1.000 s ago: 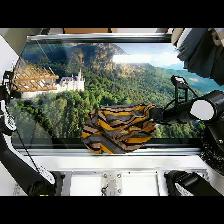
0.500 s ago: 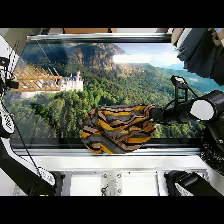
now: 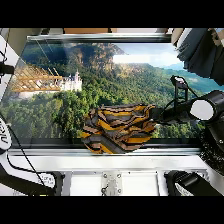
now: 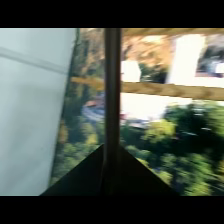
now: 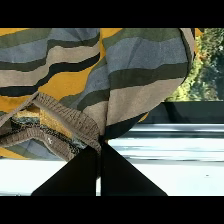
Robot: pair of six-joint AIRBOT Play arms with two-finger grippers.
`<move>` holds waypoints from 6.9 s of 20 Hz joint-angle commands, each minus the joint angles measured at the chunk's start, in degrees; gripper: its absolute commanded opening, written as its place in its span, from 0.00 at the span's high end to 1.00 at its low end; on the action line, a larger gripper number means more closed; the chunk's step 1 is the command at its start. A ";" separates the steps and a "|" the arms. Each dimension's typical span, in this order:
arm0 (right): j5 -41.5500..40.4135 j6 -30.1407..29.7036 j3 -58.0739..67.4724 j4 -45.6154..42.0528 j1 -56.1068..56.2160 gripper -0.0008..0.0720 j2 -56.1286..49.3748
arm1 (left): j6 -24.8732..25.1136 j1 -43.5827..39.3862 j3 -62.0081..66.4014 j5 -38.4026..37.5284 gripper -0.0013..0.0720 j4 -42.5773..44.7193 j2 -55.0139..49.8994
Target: Fold the clothes and pants, and hang the long-sleeved shirts on hangers.
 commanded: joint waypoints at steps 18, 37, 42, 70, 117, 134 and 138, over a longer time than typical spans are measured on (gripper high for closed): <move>0.00 0.00 -0.02 0.00 0.02 0.97 -0.07 | 58.86 -15.30 -22.29 -37.35 0.97 -47.41 18.47; 4.85 -2.60 6.75 0.24 -0.09 0.97 -0.04 | 68.39 -18.53 -57.75 -30.82 0.97 -47.39 31.01; 8.46 -3.26 7.69 0.66 -0.09 0.97 -0.02 | 66.49 -20.31 -57.75 -24.41 0.97 -48.35 26.93; 9.53 -2.97 8.94 -3.04 -0.09 0.97 -0.90 | 66.51 -21.57 -57.20 -27.19 0.97 -53.24 26.38; -11.63 -9.75 21.90 10.10 16.55 0.97 -15.50 | 66.69 -30.29 -57.16 -15.43 0.97 -58.77 20.81; -2.32 -17.70 24.33 17.16 13.51 0.17 -13.46 | 66.69 -30.29 -57.16 -15.45 0.97 -58.77 20.81; 4.55 -24.09 27.21 17.20 7.04 0.17 -11.47 | 66.69 -30.29 -57.16 -15.43 0.97 -58.77 20.81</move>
